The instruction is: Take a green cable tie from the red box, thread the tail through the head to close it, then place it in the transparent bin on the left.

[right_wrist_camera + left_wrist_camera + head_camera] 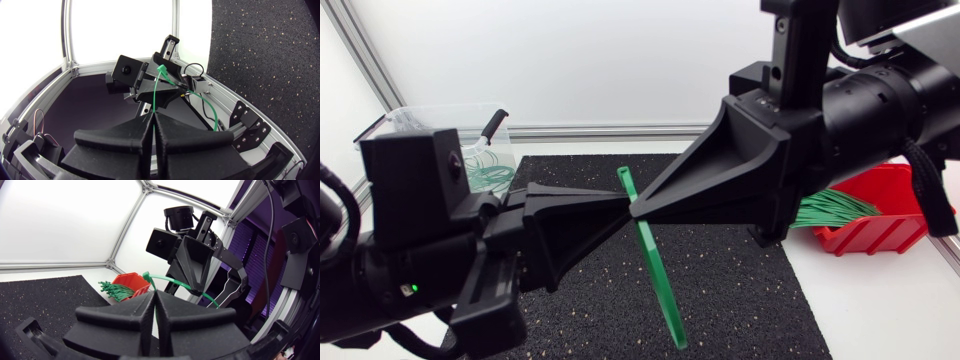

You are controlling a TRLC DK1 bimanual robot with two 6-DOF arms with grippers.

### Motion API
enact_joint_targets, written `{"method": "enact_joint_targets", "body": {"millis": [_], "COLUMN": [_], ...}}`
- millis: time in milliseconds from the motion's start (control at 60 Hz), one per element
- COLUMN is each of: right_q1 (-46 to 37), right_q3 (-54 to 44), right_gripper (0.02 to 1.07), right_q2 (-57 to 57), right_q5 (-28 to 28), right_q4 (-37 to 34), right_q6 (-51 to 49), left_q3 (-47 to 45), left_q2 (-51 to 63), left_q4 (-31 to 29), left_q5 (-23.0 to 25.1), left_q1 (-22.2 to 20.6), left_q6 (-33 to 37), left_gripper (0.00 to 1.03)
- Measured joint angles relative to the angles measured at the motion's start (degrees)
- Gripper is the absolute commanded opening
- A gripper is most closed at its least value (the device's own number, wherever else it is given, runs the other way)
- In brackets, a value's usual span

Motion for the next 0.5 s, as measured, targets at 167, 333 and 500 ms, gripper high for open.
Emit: {"method": "enact_joint_targets", "body": {"millis": [167,333,500], "right_q1": [0.0,-0.9,-1.8], "right_q3": [0.0,0.0,0.0], "right_gripper": [0.08,0.08,0.08], "right_q2": [0.0,0.0,0.0], "right_q5": [0.0,-0.2,-0.2], "right_q4": [-0.2,-1.3,-1.5], "right_q6": [0.0,0.0,0.0], "left_q3": [0.0,0.2,0.4], "left_q2": [0.0,0.0,0.0], "left_q4": [0.0,-0.1,-0.2], "left_q5": [-3.5,-6.9,-8.2], "left_q1": [-2.2,-4.5,-5.2], "left_q6": [3.2,7.1,10.4], "left_gripper": [0.04,0.04,0.04]}}
